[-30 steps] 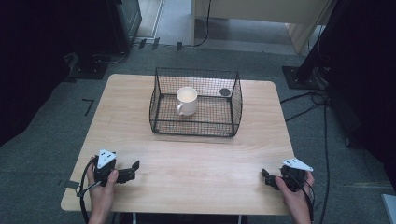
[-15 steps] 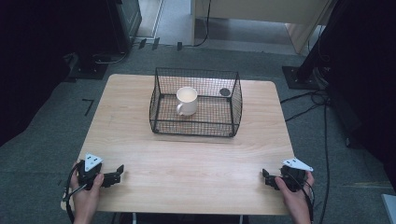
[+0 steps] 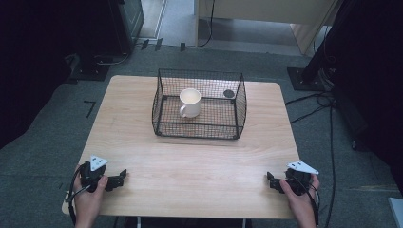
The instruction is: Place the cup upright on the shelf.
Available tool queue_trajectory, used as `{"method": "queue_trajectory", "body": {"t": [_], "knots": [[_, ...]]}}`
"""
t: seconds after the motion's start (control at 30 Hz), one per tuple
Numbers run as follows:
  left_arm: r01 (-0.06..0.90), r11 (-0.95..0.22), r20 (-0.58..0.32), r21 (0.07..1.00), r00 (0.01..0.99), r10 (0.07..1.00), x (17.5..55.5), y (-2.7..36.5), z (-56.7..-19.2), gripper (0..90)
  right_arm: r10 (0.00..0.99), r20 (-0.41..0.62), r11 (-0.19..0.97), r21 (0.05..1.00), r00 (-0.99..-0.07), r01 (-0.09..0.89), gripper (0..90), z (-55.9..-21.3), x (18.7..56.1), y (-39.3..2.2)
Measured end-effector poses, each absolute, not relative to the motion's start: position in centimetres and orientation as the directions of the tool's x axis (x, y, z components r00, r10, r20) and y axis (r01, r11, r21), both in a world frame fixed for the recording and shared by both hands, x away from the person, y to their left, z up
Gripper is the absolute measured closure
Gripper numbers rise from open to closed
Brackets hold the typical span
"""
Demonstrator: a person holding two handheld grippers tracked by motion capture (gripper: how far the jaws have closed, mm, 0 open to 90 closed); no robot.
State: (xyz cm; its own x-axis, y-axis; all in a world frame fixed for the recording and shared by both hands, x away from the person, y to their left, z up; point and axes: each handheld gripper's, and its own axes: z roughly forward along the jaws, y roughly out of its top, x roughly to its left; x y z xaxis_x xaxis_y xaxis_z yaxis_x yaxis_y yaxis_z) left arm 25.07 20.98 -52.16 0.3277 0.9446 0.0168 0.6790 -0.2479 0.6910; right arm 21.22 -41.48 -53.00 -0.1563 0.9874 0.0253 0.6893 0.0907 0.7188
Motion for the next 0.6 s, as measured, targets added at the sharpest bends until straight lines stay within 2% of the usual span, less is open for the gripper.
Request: {"method": "queue_trajectory", "body": {"t": [0.6], "knots": [[0.689,-0.223,0.018,0.690,0.291,0.956,25.24,20.38,-52.15,0.0,0.987,0.025,0.091,0.719,-0.157,0.689,0.0,-52.99,21.23,-41.48]]}}
